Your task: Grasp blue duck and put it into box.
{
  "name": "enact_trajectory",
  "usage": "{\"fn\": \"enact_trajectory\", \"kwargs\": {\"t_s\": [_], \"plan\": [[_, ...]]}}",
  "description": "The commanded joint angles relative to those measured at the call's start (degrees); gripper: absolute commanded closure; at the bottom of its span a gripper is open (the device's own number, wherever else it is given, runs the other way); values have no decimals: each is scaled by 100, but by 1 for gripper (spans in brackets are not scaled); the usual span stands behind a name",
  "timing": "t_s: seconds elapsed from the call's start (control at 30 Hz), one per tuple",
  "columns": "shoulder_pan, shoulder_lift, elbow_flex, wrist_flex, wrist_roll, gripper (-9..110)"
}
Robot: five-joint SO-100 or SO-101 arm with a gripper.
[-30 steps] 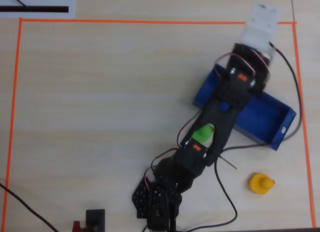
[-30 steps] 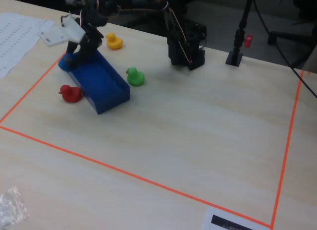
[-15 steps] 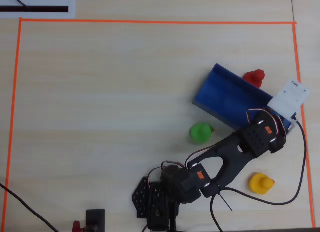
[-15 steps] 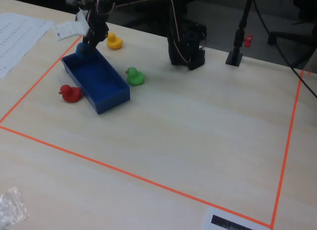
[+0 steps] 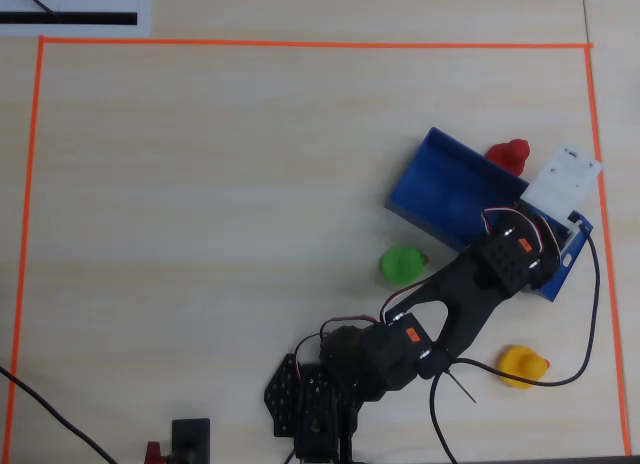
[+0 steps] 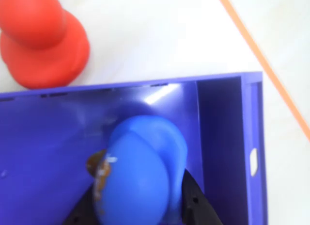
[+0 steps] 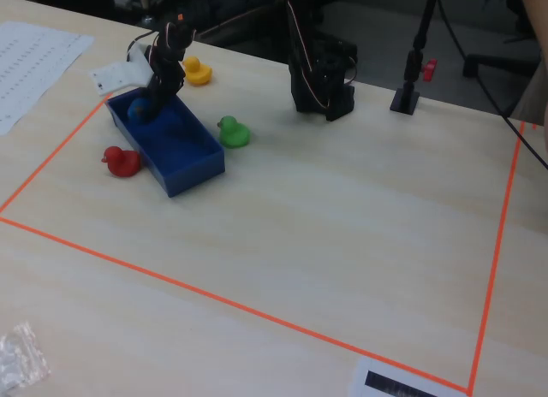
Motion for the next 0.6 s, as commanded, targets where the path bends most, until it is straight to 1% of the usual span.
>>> {"fn": "enact_trajectory", "kwargs": {"t_s": [0.0, 0.07, 0.17, 0.33, 0.4, 0.47, 0.57], "plan": [[-97, 123, -325, -123, -53, 82], [-114, 237, -316, -18, -53, 76], [-158, 536, -158, 105, -53, 71], [-272, 1292, 325, 141, -53, 69], [-439, 1705, 483, 281, 9, 71], [-870, 2312, 721, 483, 290, 77], [-2171, 3524, 1301, 861, 984, 87]]}}
